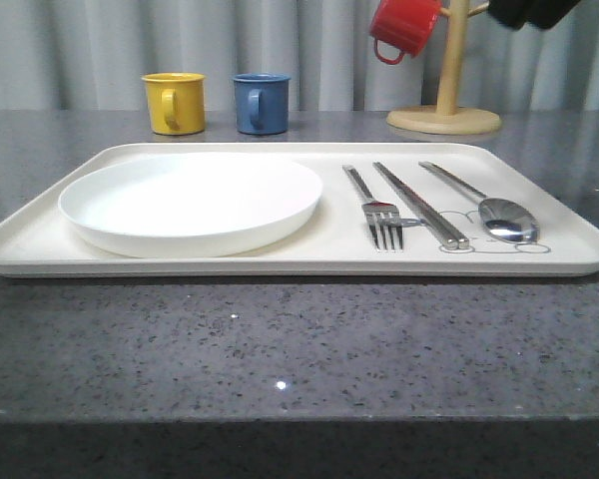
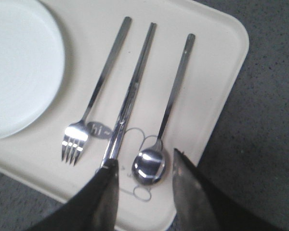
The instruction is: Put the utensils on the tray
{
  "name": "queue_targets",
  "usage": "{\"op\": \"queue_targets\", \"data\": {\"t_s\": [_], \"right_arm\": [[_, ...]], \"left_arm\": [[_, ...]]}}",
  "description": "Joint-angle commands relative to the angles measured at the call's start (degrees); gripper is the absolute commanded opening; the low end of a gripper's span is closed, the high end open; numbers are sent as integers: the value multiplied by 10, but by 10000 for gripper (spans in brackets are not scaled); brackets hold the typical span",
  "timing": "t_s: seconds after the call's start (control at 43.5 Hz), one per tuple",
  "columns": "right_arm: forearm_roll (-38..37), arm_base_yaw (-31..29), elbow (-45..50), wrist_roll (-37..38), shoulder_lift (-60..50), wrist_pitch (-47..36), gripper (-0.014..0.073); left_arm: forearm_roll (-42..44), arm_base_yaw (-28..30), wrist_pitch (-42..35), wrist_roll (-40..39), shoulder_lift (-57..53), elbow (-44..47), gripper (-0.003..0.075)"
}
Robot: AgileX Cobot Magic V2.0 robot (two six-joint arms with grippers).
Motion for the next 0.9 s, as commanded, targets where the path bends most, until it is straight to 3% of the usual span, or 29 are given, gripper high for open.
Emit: {"op": "queue_targets", "data": {"t_s": [0.0,0.368,0.621,0.736,0.874], "right_arm": [[-26,3,27,-12,-92,-14,308],[-46,2,235,-11,-348,-26,308],[-50,2,317,-11,-452,-59,304],[-52,2,324,-11,-468,-62,197],[-52,2,324,-11,-468,-64,-28]], "left_arm": [[0,-4,-32,-4,-7,-15,284],[0,-4,-50,-4,-7,-15,284],[6,-4,-70,22,-7,-15,282],[6,-4,-70,24,-7,-15,218],[6,-4,-71,24,-7,-15,33]]}}
